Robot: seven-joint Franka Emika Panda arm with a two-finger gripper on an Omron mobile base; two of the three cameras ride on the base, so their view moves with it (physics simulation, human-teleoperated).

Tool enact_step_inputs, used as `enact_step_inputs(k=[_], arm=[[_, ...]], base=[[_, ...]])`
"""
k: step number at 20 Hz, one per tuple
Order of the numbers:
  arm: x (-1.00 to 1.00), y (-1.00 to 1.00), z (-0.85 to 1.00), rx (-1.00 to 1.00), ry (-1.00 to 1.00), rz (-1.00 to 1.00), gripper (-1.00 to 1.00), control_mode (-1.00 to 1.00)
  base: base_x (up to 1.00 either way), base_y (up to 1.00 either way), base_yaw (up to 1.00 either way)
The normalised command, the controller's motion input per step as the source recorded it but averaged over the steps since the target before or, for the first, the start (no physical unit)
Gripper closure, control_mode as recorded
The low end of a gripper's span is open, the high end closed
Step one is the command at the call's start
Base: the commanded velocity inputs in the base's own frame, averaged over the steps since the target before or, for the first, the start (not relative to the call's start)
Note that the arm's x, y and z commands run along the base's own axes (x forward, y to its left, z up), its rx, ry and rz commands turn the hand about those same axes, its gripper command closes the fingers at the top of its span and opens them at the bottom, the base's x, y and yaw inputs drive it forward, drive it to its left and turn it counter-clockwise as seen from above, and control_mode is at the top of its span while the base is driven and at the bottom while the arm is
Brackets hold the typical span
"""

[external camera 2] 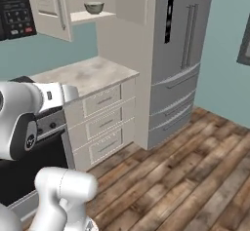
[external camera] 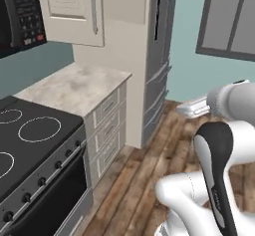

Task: Take the smaller bowl and place it next to the appetizer plate on the dining counter , and place the larger bowl next to the plate with cooked food.

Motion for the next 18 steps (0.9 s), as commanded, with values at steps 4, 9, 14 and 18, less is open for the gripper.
enact_step_inputs(k=[4, 9, 14, 18], arm=[[0.0, 0.0, 0.0, 0.0, 0.0, 0.0, -1.0, 1.0], [0.0, 0.0, 0.0, 0.0, 0.0, 0.0, -1.0, 1.0], [0.0, 0.0, 0.0, 0.0, 0.0, 0.0, -1.0, 1.0], [0.0, 0.0, 0.0, 0.0, 0.0, 0.0, -1.0, 1.0]], base=[[0.98, -0.43, 0.29], [0.75, -0.34, 0.26], [0.81, 0.0, 0.22], [0.79, 0.01, 0.18]])
